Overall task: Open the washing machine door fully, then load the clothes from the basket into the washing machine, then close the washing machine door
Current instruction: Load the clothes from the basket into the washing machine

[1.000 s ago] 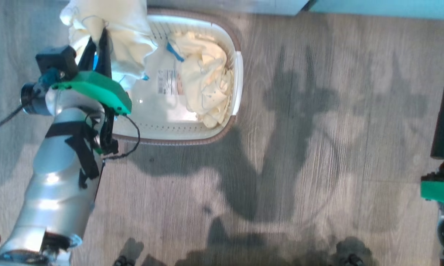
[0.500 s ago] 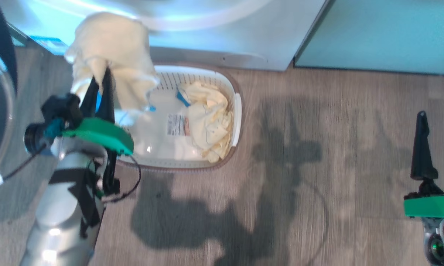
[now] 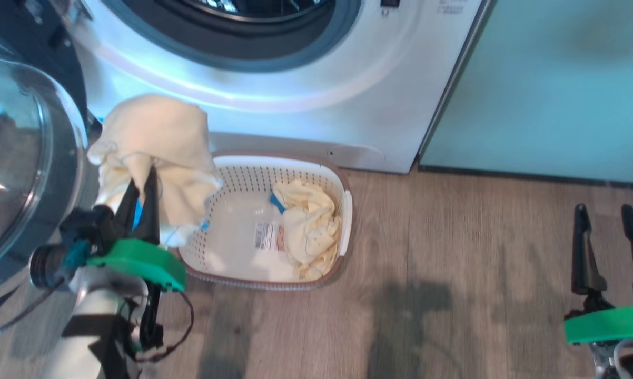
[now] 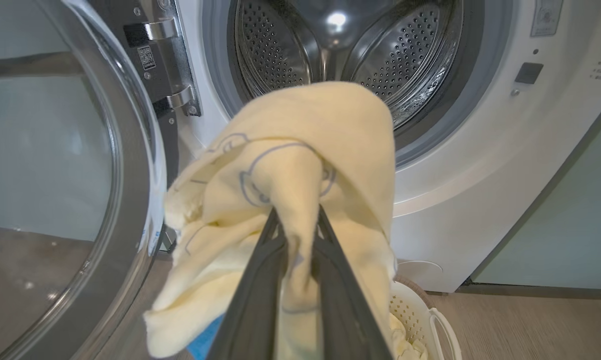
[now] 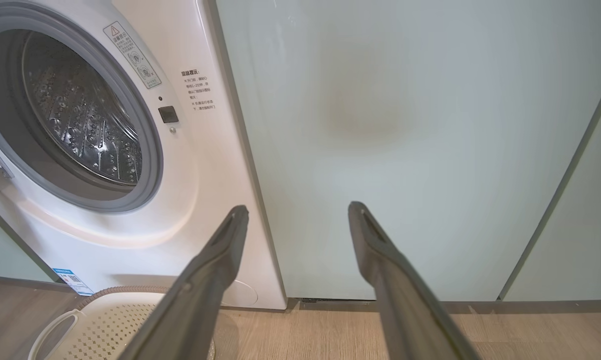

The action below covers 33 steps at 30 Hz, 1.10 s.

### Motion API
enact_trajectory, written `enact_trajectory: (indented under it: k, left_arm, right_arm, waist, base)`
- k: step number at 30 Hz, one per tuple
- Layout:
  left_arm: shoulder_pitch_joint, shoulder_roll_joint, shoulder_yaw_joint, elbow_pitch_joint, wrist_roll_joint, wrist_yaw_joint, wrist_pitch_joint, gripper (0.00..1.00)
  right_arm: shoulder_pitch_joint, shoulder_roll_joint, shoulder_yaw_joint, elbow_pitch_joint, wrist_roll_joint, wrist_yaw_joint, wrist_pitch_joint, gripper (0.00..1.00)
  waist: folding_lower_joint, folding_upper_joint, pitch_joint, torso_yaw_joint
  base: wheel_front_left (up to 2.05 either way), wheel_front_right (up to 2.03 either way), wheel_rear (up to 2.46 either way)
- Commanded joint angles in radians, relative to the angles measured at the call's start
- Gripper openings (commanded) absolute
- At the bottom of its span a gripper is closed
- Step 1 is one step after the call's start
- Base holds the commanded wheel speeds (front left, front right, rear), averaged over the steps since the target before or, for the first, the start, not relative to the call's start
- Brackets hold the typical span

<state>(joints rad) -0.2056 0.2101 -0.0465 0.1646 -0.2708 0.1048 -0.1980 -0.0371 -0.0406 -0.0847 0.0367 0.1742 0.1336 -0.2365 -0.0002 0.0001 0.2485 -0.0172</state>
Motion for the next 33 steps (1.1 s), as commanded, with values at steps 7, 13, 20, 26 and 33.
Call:
enact_trajectory:
  k: [7,13,20,26,33]
  left_arm:
    - [0.088,0.043,0.041,-0.137,0.013,0.025,0.048,0.0]
    - [0.157,0.048,0.039,-0.194,0.008,0.034,0.079,0.0]
    - [0.205,0.043,0.031,-0.237,0.005,0.046,0.101,0.0]
    - [0.213,0.044,0.024,-0.252,0.004,0.052,0.111,0.0]
    - [0.207,0.043,0.022,-0.253,0.0,0.057,0.104,0.0]
  right_arm:
    - [0.047,-0.022,0.023,-0.042,-0.006,-0.003,0.026,1.0]
    - [0.093,-0.019,0.019,-0.061,-0.011,-0.003,0.045,1.0]
    - [0.129,-0.014,0.017,-0.082,-0.008,-0.003,0.059,1.0]
    - [0.137,-0.012,0.02,-0.092,-0.005,-0.003,0.066,1.0]
    - [0.139,-0.011,0.017,-0.101,-0.005,-0.003,0.069,1.0]
  waist:
    - [0.0002,-0.0001,-0.095,0.0]
    - [0.0002,-0.0001,-0.14,-0.004]
    - [0.0002,-0.0001,-0.169,-0.01]
    - [0.0002,-0.0001,-0.172,-0.013]
    - [0.0002,-0.0001,-0.162,-0.012]
  base:
    - [0.0,0.0,0.0]
    - [0.0,0.0,0.0]
    - [0.0,0.0,0.0]
    - [0.0,0.0,0.0]
    - [0.0,0.0,0.0]
